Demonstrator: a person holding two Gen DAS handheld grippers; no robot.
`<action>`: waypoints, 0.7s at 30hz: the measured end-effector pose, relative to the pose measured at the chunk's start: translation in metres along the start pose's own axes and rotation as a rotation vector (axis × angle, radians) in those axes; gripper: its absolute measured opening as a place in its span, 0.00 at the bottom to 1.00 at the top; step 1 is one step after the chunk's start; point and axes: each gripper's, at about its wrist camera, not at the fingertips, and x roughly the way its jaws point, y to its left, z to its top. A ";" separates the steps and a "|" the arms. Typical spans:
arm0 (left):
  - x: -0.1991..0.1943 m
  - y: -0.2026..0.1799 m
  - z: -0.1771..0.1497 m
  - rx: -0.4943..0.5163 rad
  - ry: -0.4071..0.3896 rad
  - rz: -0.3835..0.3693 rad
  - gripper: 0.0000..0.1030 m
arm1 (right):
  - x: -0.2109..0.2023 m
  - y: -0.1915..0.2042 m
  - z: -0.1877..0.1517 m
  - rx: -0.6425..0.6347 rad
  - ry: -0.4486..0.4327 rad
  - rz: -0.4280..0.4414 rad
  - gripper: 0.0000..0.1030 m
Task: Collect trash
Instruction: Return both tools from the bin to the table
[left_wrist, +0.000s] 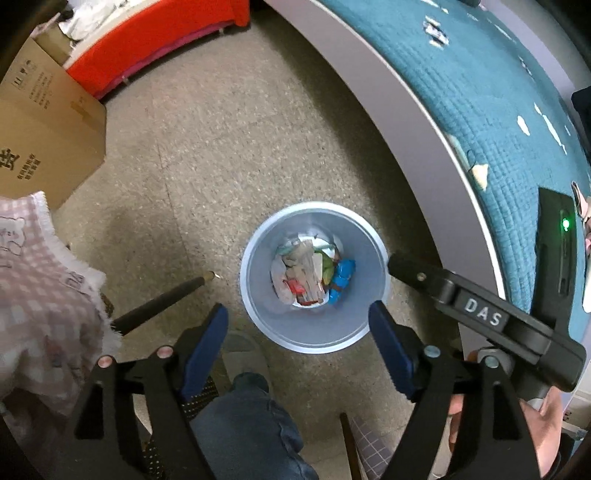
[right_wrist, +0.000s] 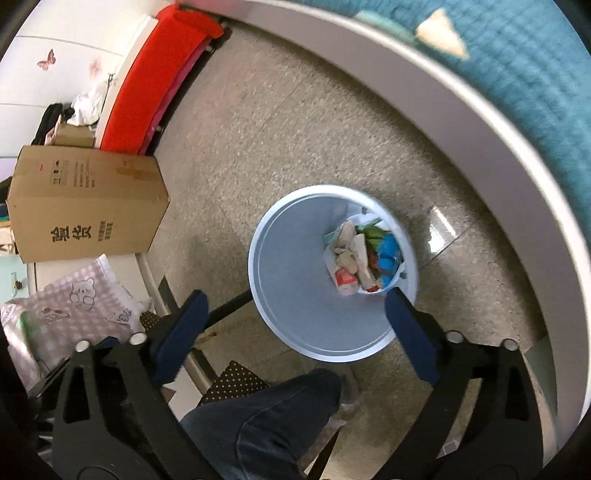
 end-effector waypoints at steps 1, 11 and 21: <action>-0.006 -0.001 0.000 -0.001 -0.017 -0.004 0.75 | -0.006 0.001 0.000 0.002 -0.012 0.000 0.94; -0.130 0.002 -0.023 -0.015 -0.301 -0.070 0.80 | -0.113 0.056 -0.020 -0.084 -0.229 0.065 0.94; -0.243 0.041 -0.082 -0.042 -0.558 -0.090 0.82 | -0.207 0.152 -0.073 -0.262 -0.400 0.135 0.94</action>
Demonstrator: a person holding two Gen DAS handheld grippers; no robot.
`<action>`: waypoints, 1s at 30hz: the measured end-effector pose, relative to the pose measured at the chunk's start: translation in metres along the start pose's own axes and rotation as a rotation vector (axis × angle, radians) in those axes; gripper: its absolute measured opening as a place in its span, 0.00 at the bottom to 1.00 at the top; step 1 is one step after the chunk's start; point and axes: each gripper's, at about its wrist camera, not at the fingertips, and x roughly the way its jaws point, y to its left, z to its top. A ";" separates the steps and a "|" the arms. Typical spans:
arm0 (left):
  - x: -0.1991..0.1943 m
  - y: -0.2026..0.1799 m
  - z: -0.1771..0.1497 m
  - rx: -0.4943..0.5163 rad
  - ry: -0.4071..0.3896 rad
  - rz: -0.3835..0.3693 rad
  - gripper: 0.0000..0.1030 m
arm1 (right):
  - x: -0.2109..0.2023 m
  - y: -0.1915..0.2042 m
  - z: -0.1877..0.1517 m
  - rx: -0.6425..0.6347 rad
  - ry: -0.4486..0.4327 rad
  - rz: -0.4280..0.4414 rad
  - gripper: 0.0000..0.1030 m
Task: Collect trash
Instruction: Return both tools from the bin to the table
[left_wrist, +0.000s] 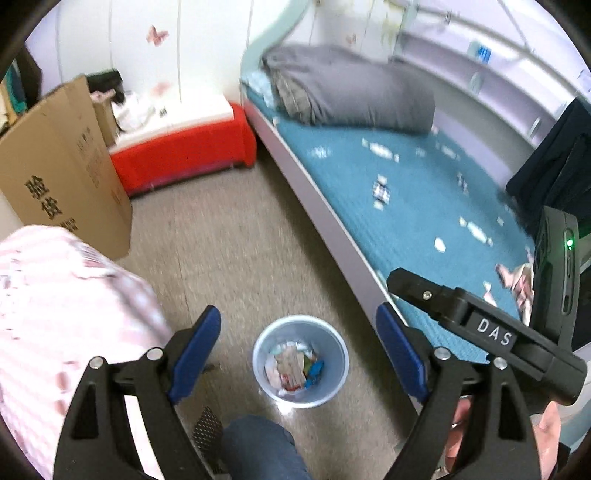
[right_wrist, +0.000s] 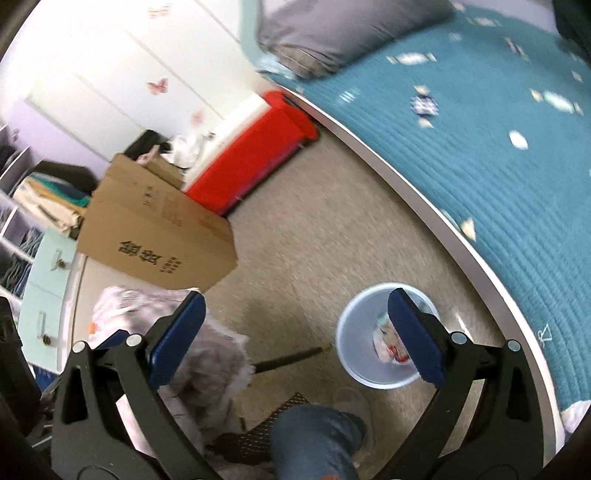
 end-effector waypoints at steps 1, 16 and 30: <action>-0.010 0.004 -0.001 -0.003 -0.026 0.000 0.82 | -0.007 0.010 0.001 -0.017 -0.011 0.009 0.94; -0.174 0.120 -0.045 -0.135 -0.349 0.123 0.82 | -0.061 0.185 -0.039 -0.337 -0.060 0.172 0.94; -0.246 0.224 -0.103 -0.264 -0.437 0.289 0.82 | -0.046 0.308 -0.104 -0.587 0.006 0.286 0.94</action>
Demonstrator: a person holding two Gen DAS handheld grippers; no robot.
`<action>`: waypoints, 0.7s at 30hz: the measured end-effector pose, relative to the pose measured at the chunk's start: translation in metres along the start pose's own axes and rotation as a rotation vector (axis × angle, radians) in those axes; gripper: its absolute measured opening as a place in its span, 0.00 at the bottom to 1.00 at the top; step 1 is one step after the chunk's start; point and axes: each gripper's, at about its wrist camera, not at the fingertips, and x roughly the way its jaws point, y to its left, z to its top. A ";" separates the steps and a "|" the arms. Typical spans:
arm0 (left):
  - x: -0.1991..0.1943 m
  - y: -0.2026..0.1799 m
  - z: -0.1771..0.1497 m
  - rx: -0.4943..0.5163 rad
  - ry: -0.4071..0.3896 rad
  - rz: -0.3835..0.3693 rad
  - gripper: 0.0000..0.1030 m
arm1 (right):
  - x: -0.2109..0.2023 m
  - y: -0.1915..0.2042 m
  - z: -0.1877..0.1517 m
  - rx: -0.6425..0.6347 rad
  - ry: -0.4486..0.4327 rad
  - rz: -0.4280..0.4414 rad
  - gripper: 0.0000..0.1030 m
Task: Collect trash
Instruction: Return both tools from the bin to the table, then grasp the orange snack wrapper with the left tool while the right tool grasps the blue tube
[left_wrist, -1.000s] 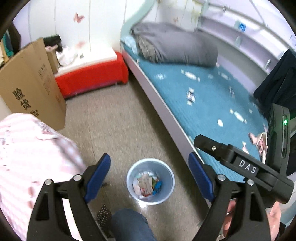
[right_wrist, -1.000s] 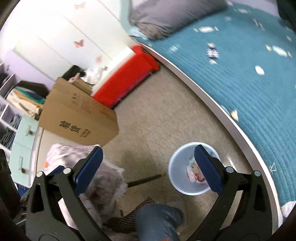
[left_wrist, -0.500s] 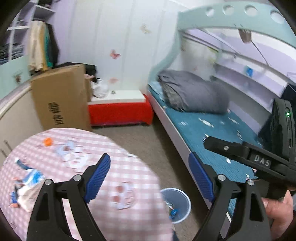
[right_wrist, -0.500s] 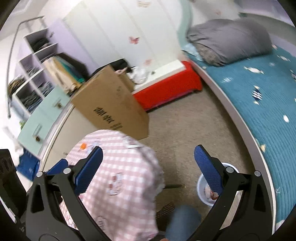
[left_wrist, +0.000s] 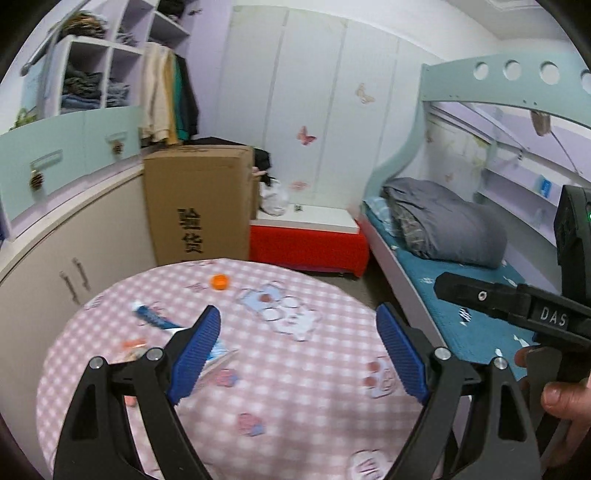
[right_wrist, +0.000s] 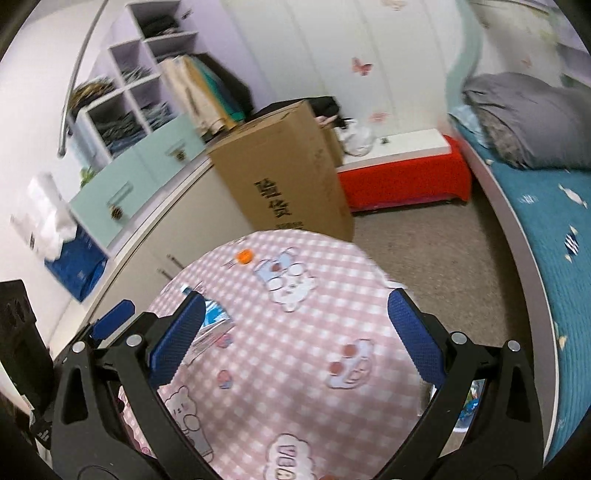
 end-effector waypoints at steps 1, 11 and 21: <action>-0.002 0.010 -0.002 -0.008 -0.004 0.015 0.82 | 0.005 0.008 0.000 -0.015 0.007 0.009 0.94; -0.003 0.101 -0.030 -0.127 0.027 0.149 0.82 | 0.052 0.070 -0.011 -0.151 0.091 0.084 0.94; 0.016 0.170 -0.062 -0.192 0.115 0.239 0.82 | 0.107 0.113 -0.021 -0.268 0.188 0.137 0.94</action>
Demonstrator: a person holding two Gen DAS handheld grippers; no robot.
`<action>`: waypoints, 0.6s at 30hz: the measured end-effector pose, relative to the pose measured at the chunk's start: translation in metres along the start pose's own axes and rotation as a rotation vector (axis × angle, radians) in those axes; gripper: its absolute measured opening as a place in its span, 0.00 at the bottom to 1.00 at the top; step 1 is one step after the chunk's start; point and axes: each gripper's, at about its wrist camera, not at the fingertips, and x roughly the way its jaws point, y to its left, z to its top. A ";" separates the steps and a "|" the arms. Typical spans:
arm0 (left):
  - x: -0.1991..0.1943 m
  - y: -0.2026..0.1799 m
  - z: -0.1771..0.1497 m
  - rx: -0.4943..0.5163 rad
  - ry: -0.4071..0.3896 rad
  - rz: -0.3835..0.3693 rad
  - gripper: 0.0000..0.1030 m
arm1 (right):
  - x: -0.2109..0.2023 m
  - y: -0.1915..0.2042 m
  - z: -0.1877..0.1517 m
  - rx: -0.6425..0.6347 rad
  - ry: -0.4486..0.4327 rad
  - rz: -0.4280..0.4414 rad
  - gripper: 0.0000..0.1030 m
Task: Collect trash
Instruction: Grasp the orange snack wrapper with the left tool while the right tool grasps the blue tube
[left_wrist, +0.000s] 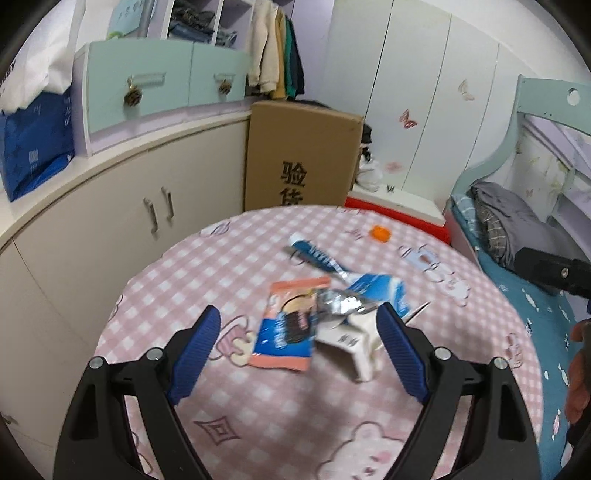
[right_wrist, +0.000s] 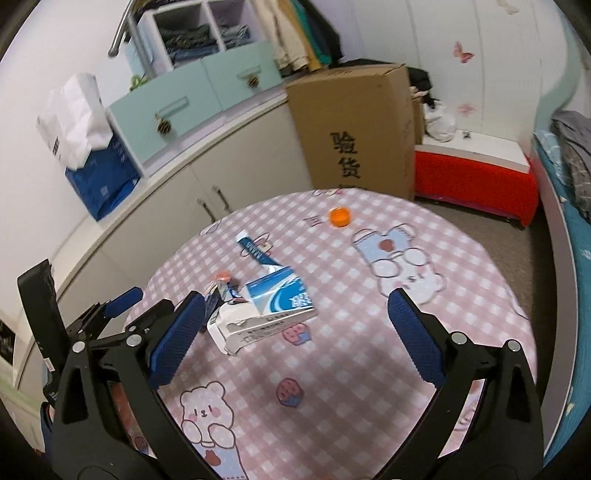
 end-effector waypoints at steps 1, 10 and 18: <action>0.002 0.001 -0.001 0.002 0.006 0.003 0.82 | 0.006 0.003 0.001 -0.007 0.009 0.001 0.94; 0.047 0.001 -0.004 0.042 0.088 0.014 0.82 | 0.035 -0.001 -0.004 0.001 0.062 -0.019 0.94; 0.081 0.000 0.000 0.056 0.177 -0.010 0.53 | 0.051 -0.004 0.004 -0.018 0.081 -0.037 0.94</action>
